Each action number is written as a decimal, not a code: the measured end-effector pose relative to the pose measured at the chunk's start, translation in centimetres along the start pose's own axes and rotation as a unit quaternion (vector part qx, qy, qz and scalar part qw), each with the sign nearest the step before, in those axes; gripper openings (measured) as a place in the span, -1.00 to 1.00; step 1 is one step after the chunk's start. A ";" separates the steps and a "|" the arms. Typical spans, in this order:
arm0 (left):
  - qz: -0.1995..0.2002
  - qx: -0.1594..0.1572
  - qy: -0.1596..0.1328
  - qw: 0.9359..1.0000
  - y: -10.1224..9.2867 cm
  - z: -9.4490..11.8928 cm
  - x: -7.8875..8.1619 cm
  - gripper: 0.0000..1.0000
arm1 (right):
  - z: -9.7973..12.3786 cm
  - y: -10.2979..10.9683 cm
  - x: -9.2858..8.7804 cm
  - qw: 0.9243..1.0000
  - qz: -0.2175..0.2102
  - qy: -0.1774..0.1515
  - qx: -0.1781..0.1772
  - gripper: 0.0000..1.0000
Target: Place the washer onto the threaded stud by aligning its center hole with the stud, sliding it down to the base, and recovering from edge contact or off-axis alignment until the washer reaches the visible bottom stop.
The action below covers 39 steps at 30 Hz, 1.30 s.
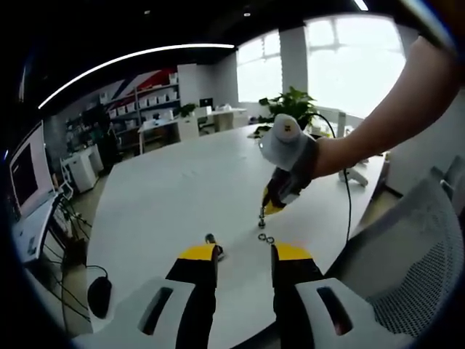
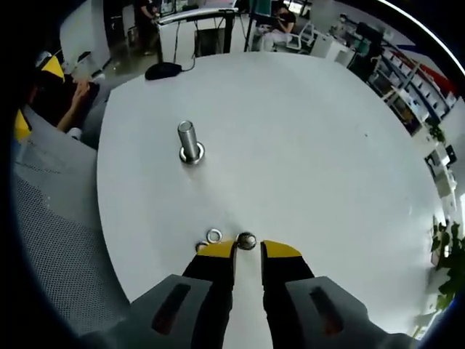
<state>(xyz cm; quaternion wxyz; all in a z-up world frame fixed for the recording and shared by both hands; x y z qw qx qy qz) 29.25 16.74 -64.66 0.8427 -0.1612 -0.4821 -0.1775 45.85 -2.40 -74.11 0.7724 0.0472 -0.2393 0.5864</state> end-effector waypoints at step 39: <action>0.005 0.022 -0.038 0.999 0.2 0.6 0.9 -0.42 | 1.0 3.0 -3.1 0.997 -0.050 -0.025 0.046 -0.59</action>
Point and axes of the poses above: the point that each gripper's makers call its tool centre point, and the gripper's own axes: z roughly backward along the fingers, y roughly to its left, x roughly out of its top, the point moved 8 cm from there along z, roughly backward along the fingers, and after that the axes turned 9 degrees about z, right-handed, at the moved point
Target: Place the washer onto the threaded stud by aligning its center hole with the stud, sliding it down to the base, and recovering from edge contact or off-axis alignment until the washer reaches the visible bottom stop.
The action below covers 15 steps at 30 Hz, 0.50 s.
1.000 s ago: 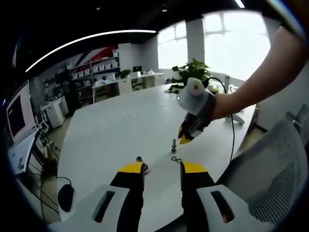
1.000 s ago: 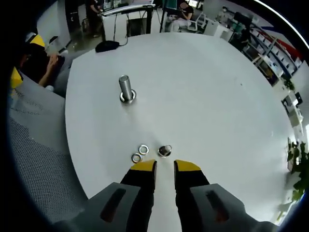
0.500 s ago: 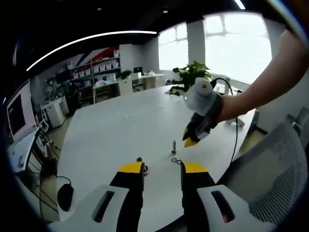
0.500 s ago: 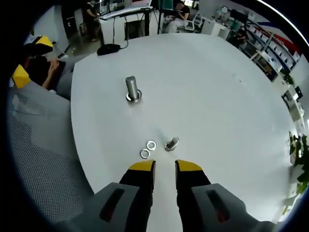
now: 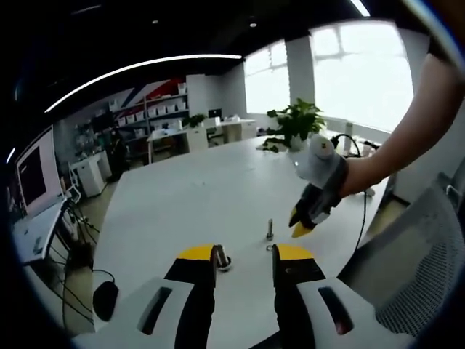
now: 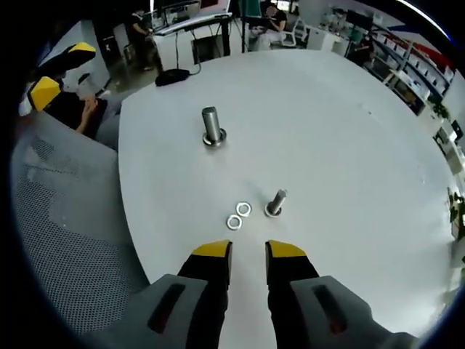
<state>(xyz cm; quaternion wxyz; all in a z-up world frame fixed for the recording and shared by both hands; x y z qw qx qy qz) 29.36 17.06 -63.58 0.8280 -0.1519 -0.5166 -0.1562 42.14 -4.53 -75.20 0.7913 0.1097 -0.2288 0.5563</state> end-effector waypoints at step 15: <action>-0.003 0.022 -0.006 1.000 0.3 0.2 0.2 -0.38 | -1.3 0.1 -0.9 1.000 0.011 -0.009 0.028 -0.55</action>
Point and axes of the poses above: the point that each gripper's makers call its tool centre point, and the gripper's own axes: z roughly backward along the fingers, y roughly to its left, x roughly out of its top, the point moved 8 cm from there along z, roughly backward along the fingers, and after that the axes turned 9 degrees about z, right-handed, at the moved point
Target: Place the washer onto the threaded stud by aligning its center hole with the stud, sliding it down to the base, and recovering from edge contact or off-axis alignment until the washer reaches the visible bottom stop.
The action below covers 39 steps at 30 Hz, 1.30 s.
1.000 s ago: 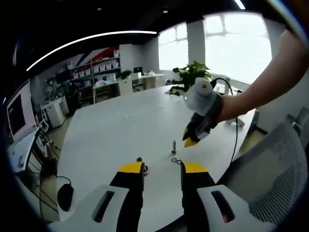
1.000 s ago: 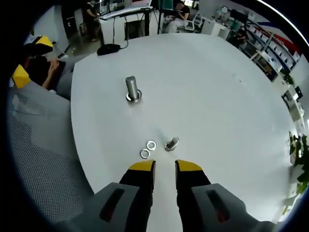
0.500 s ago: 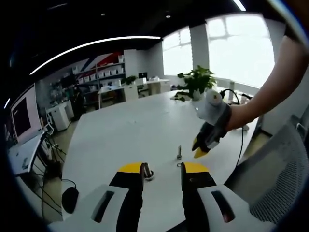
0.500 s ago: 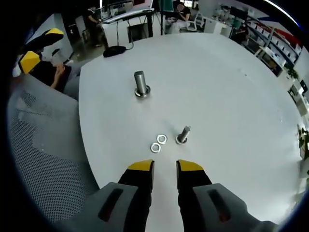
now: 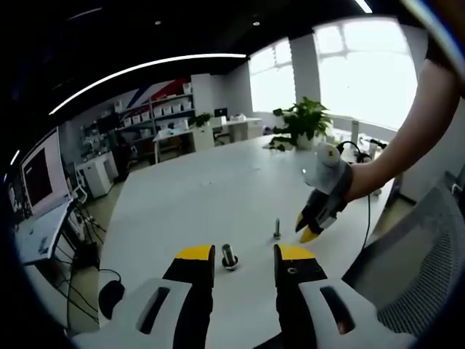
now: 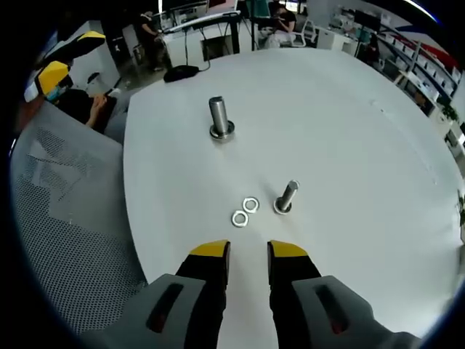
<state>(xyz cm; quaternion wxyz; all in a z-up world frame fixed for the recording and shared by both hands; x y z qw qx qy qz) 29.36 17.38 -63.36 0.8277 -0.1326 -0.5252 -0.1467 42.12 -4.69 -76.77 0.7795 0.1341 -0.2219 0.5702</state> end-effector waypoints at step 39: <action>-0.007 0.016 0.002 1.000 0.4 0.2 -0.2 -0.43 | -4.1 0.1 1.8 0.997 0.060 0.041 0.025 -0.58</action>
Point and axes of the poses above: the point that each gripper's makers call its tool centre point, and the gripper's own axes: z roughly backward along the fingers, y roughly to its left, x roughly out of its top, the point moved 8 cm from there along z, roughly backward along the fingers, and after that the axes turned 9 degrees about z, right-handed, at the moved point
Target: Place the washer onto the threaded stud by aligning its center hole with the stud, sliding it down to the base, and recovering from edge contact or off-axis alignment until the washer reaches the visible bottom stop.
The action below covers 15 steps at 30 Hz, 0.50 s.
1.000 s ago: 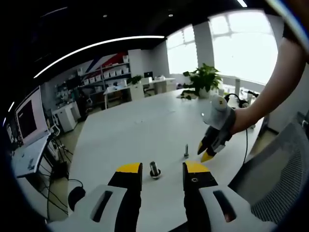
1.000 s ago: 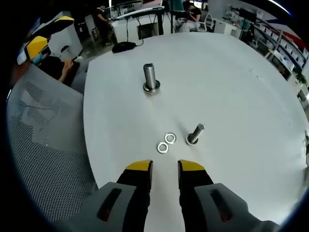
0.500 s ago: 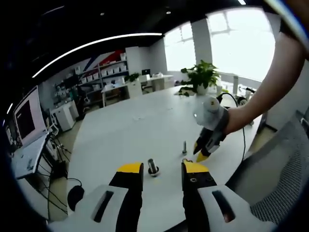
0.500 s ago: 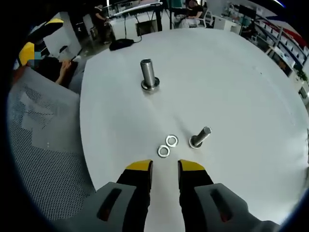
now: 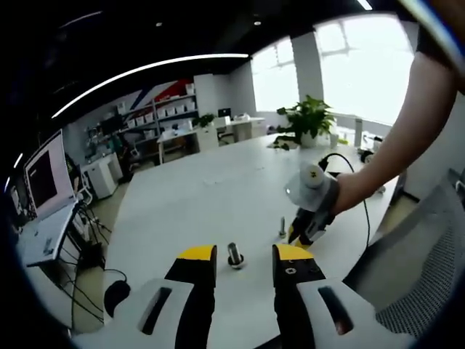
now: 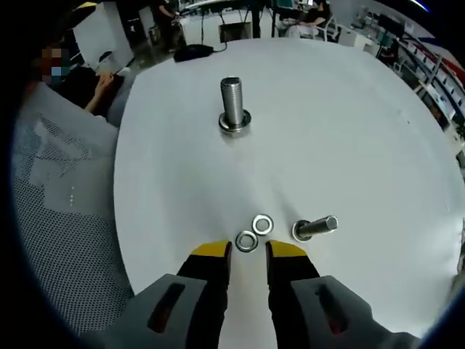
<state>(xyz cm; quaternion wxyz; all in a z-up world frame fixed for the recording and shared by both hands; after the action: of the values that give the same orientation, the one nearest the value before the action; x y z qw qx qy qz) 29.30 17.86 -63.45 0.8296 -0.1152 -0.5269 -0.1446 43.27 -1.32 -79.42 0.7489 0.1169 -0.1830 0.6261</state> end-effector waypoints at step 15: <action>0.001 0.003 0.009 1.000 0.2 -0.2 -0.2 -0.43 | -0.5 -0.1 1.2 0.996 0.076 0.040 0.029 -0.69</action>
<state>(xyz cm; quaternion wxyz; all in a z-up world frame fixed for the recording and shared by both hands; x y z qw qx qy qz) 29.52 18.01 -63.70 0.8347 -0.1118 -0.5198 -0.1434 43.61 -0.04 -79.30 0.7022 0.0993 -0.1435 0.6903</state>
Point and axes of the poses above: the point that each gripper's makers call its tool centre point, and the gripper's own axes: z roughly backward along the fingers, y roughly to its left, x roughly out of its top, the point moved 8 cm from there along z, roughly backward along the fingers, and after that the axes turned 9 degrees about z, right-handed, at the moved point
